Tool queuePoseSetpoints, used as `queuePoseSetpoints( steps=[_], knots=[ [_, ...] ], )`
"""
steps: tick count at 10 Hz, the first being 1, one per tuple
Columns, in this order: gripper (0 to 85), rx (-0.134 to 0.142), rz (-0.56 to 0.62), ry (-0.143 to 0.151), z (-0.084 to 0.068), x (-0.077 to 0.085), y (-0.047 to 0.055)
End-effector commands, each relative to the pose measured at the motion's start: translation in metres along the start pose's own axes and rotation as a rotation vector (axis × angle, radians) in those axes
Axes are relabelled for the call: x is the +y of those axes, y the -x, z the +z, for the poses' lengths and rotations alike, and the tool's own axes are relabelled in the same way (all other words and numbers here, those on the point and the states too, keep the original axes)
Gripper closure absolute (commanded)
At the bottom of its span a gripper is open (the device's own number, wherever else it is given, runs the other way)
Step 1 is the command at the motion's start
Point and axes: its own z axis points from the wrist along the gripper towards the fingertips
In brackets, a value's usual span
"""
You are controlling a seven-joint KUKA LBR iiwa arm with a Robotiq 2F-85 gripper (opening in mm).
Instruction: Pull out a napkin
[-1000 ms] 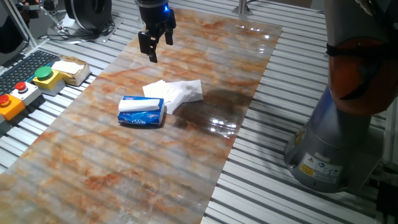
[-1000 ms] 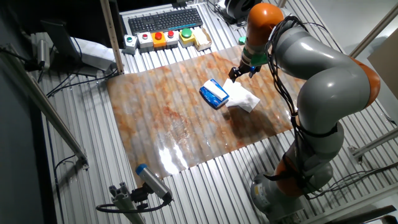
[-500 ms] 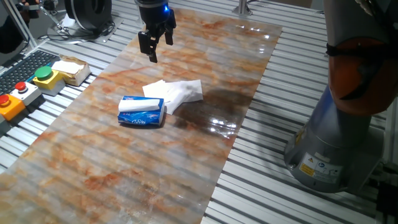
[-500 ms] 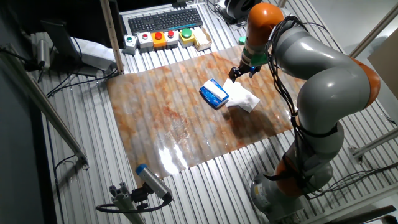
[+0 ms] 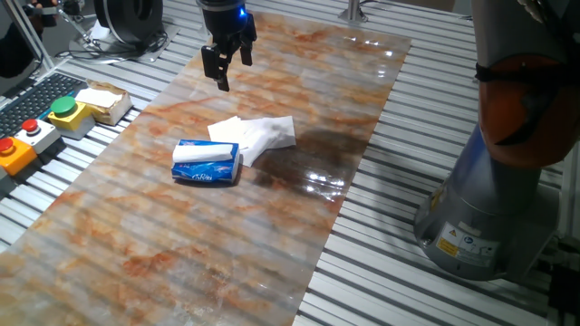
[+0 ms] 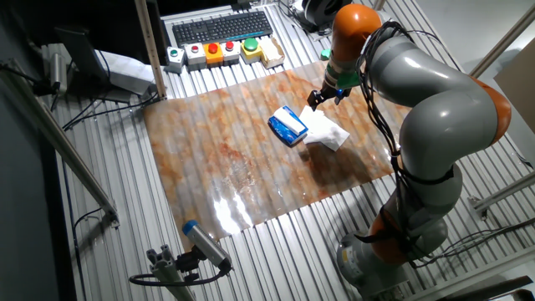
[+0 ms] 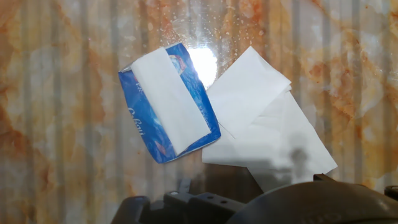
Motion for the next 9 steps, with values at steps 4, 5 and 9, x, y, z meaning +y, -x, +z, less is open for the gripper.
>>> queuePoseSetpoints(
  steps=[4,5,9],
  knots=[
    [85.0,0.096,0.101,0.269,-0.003,0.0,0.001],
    [85.0,0.097,0.101,0.268,-0.003,0.001,0.002],
    [85.0,0.028,0.104,0.187,-0.004,0.02,0.015]
  ],
)
